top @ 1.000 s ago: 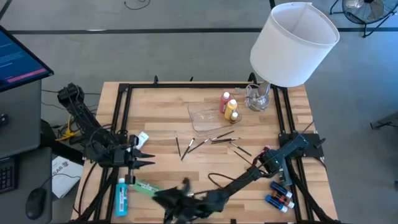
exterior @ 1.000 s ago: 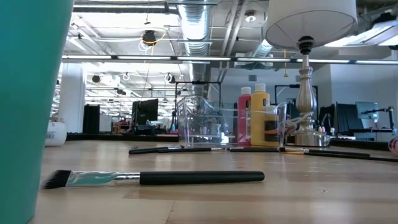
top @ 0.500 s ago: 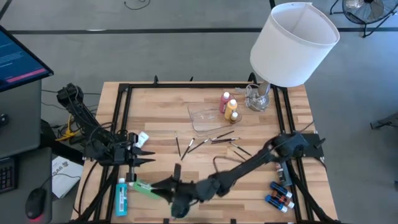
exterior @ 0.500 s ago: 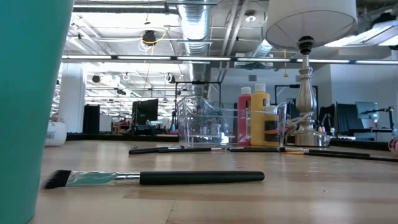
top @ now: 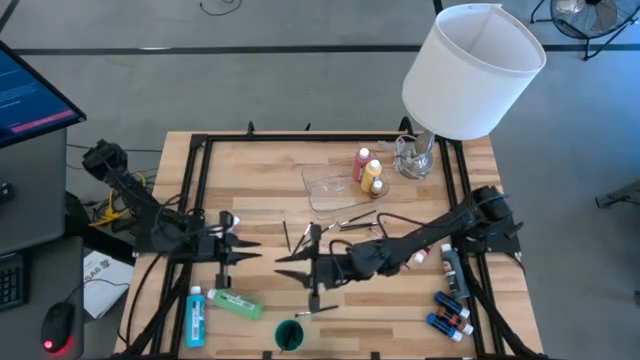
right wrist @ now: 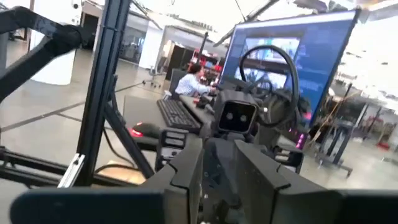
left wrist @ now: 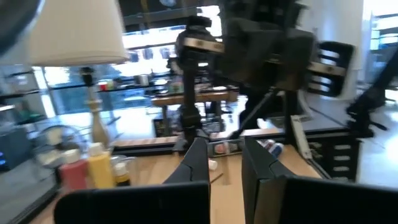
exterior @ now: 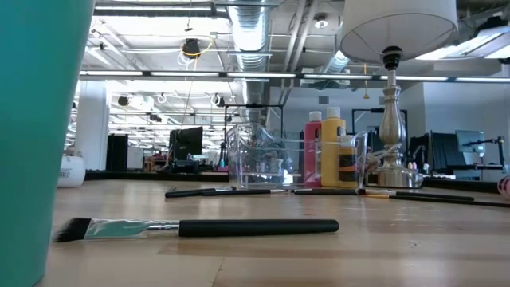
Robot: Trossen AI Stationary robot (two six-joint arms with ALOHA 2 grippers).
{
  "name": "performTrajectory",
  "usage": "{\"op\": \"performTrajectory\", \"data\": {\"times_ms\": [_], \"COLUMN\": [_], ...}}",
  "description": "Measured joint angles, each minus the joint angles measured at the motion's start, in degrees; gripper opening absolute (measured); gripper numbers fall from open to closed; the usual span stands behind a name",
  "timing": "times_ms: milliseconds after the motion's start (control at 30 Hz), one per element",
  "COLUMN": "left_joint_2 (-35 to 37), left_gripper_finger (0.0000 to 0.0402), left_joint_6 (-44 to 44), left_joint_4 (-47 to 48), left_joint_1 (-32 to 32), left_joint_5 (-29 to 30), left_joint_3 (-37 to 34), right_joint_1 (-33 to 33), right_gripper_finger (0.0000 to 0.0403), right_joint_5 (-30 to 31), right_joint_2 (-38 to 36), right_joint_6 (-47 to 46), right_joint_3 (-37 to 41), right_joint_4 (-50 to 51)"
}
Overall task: Pick & Place Paint Supplies
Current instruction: Put the gold paintbrush into the green cup
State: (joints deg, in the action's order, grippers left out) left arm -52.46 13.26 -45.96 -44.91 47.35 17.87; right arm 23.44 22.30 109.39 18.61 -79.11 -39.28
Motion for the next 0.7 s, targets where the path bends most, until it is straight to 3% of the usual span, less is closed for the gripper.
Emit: {"op": "performTrajectory", "data": {"times_ms": [100,200,700], "left_joint_2": [-2.3,-3.5,-3.9], "left_gripper_finger": [0.0001,0.0001,0.0001], "left_joint_6": [-1.9,-3.6,-6.4], "left_joint_4": [-0.5,-1.0,-1.4], "left_joint_1": [5.6,9.7,18.0], "left_joint_5": [-9.5,-14.6,-15.4], "left_joint_3": [0.0,0.0,-2.6], "right_joint_1": [-0.4,-0.4,-0.7], "right_gripper_finger": [0.0082,0.0082,0.0082], "right_joint_5": [0.1,0.2,0.2], "right_joint_2": [-2.2,-3.2,-3.1], "right_joint_6": [-3.1,-4.6,-6.5], "right_joint_3": [2.7,4.3,4.7], "right_joint_4": [-0.2,-0.1,2.4]}}
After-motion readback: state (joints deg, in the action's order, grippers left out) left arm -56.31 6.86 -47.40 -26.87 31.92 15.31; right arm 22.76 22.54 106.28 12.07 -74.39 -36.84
